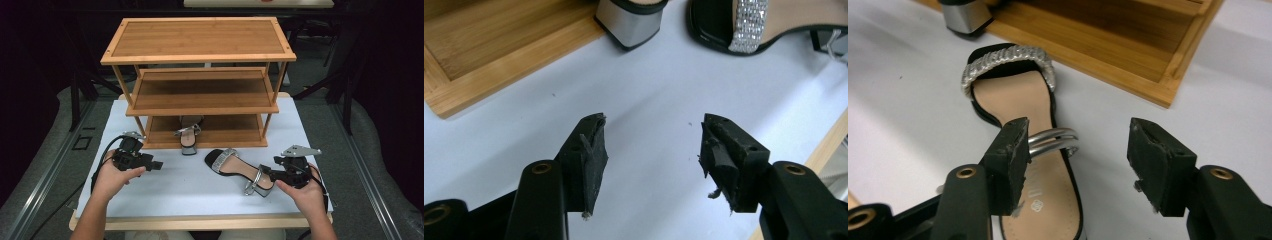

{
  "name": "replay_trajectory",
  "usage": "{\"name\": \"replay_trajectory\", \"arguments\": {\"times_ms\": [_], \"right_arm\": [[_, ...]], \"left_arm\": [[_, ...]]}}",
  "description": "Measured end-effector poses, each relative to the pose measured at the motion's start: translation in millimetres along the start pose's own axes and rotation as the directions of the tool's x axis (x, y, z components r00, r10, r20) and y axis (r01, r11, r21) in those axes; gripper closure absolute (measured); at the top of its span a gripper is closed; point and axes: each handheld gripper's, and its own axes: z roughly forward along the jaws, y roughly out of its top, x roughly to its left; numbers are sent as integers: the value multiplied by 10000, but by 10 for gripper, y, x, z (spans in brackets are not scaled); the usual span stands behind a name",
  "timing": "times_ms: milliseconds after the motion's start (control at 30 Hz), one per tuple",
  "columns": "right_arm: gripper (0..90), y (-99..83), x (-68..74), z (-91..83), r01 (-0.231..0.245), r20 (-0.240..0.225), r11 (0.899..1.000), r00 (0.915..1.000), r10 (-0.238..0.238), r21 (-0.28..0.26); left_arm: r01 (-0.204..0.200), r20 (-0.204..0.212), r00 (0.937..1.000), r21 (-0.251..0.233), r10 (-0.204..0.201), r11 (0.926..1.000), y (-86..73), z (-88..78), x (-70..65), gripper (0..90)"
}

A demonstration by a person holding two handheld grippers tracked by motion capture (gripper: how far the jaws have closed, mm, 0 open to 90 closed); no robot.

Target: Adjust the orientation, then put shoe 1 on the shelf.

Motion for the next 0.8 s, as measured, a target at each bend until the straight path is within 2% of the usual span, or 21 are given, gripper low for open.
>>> {"name": "replay_trajectory", "arguments": {"times_ms": [100,133,167,233,300,333,367,400,433,500,533,567,600,667,700,767,800], "right_arm": [[417,47,23,-1,181,53,9995,9998,-183,249],[416,119,34,6,440,-63,9969,9990,-436,656],[415,142,39,15,506,-44,9960,9987,-505,735],[413,212,43,31,702,-178,9912,9975,-686,1119],[413,277,52,61,976,-225,9823,9952,-952,1602],[413,302,55,76,1092,-268,9782,9940,-1061,1767],[413,302,55,76,1092,-268,9782,9940,-1061,1767],[413,321,61,83,1127,-265,9745,9936,-1096,1942],[412,372,86,104,1275,-424,9660,9917,-1211,2247],[412,394,100,114,1342,-490,9628,9908,-1261,2347],[412,441,136,137,1465,-624,9547,9889,-1348,2589],[412,461,151,147,1547,-660,9505,9877,-1420,2695],[412,461,151,147,1547,-660,9505,9877,-1420,2695],[408,514,198,196,1715,-804,9420,9847,-1547,2884],[406,562,244,250,1887,-838,9320,9817,-1710,3095],[406,578,257,274,1964,-988,9295,9798,-1738,3121],[405,608,300,316,2066,-968,9217,9780,-1847,3284]], "left_arm": [[-5,10,10000,87,5,10000,6,-5,-1,419],[7,8,10000,140,-7,9999,14,-8,-6,412],[-11,5,10000,141,11,9999,17,-11,-5,412],[-6,-8,10000,156,6,9999,23,-22,2,411],[-18,4,10000,214,18,9998,30,-34,17,412],[40,10,10000,150,-40,9999,32,-36,18,409],[40,10,10000,150,-40,9999,32,-36,18,404],[8,-12,10000,118,-8,9999,37,-47,27,404],[10,15,10000,59,-10,10000,38,-62,24,400],[27,52,10000,40,-27,10000,35,-69,19,401],[-16,43,10000,-19,16,10000,37,-87,12,401],[4,86,10000,-111,-3,9999,38,-98,1,401],[4,86,10000,-111,-3,9999,38,-98,1,400],[-79,143,9999,-102,80,9999,41,-120,-14,401],[-102,176,9998,-181,106,9998,44,-134,-25,401],[-134,182,9997,-229,138,9996,47,-144,-29,401],[-138,209,9997,-238,143,9996,47,-148,-27,401]]}}
